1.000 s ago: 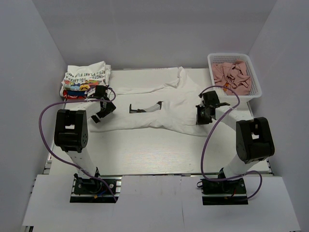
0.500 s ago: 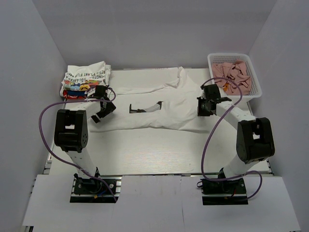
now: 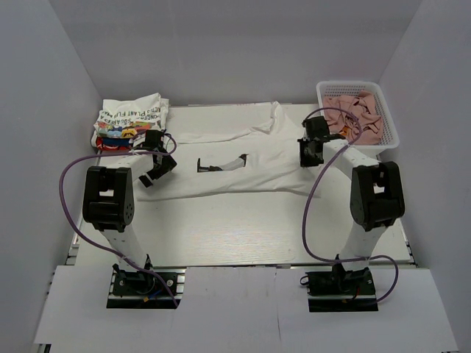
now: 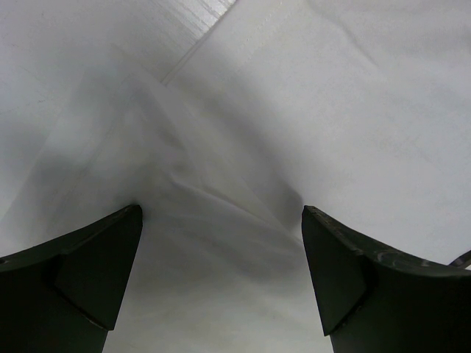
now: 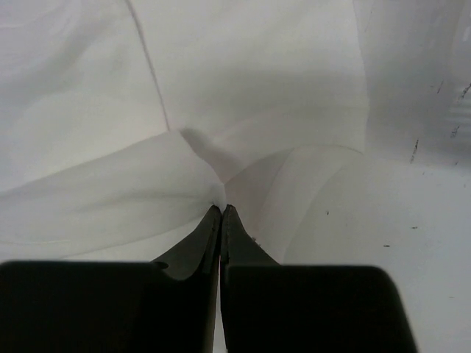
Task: Fold and stack the t-shirts
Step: Fold the flattened tshirt in 1/3 of the way
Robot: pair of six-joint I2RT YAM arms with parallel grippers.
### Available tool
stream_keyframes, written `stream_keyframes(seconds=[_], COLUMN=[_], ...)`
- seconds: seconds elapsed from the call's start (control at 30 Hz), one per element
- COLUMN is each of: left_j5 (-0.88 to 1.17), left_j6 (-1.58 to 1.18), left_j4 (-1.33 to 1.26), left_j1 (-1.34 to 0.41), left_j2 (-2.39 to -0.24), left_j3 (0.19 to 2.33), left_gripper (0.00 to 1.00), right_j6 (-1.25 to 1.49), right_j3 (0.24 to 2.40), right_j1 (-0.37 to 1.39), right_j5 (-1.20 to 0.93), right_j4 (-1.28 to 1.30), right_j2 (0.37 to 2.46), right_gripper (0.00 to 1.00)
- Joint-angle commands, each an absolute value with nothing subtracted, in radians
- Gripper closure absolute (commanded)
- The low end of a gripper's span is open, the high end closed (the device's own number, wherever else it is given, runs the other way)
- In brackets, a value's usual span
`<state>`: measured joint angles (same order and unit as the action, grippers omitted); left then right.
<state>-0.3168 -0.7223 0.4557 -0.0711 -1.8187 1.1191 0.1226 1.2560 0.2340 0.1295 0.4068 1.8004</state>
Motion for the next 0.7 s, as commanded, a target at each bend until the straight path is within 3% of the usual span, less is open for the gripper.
stream_keyframes(seconds=[0.0, 0.03, 0.07, 0.1, 0.13, 0.23, 0.3, 0.33, 0.37, 0.47, 0.67], left_j5=[-0.319, -0.319, -0.319, -0.319, -0.319, -0.319, -0.319, -0.319, -0.319, -0.301, -0.301], left_j6=[-0.735, -0.744, -0.744, -0.744, -0.744, -0.744, -0.744, -0.744, -0.744, -0.744, -0.744], left_j4=[0.543, 0.543, 0.543, 0.543, 0.543, 0.543, 0.543, 0.543, 0.543, 0.522, 0.522], left_j1=[-0.054, -0.054, -0.054, -0.054, -0.054, -0.054, -0.054, -0.054, -0.054, -0.054, -0.054], left_j2=[-1.859, -1.859, -1.859, -1.859, -1.859, -1.859, -1.859, -1.859, -1.859, -1.847, -1.836], left_j3=[1.068, 1.068, 1.068, 1.068, 1.068, 1.077, 1.077, 1.077, 1.077, 1.052, 1.052], left_gripper=[0.00, 0.00, 0.00, 0.00, 0.00, 0.00, 0.00, 0.00, 0.00, 0.00, 0.00], right_j6=[0.089, 0.087, 0.081, 0.087, 0.086, 0.084, 0.097, 0.100, 0.107, 0.167, 0.250], right_j3=[1.330, 1.344, 1.350, 1.357, 1.368, 1.364, 1.351, 1.347, 1.320, 1.232, 0.978], right_j1=[0.219, 0.218, 0.216, 0.218, 0.216, 0.218, 0.224, 0.222, 0.222, 0.225, 0.219], right_j5=[0.204, 0.213, 0.227, 0.247, 0.247, 0.221, 0.212, 0.187, 0.177, 0.091, -0.208], right_j4=[0.457, 0.468, 0.480, 0.485, 0.489, 0.502, 0.494, 0.497, 0.494, 0.450, 0.304], right_j2=[1.856, 1.865, 1.885, 1.902, 1.914, 1.898, 1.838, 1.819, 1.798, 1.627, 1.482], right_gripper=[1.00, 1.00, 0.84, 0.55, 0.49, 0.48, 0.40, 0.16, 0.10, 0.10, 0.10])
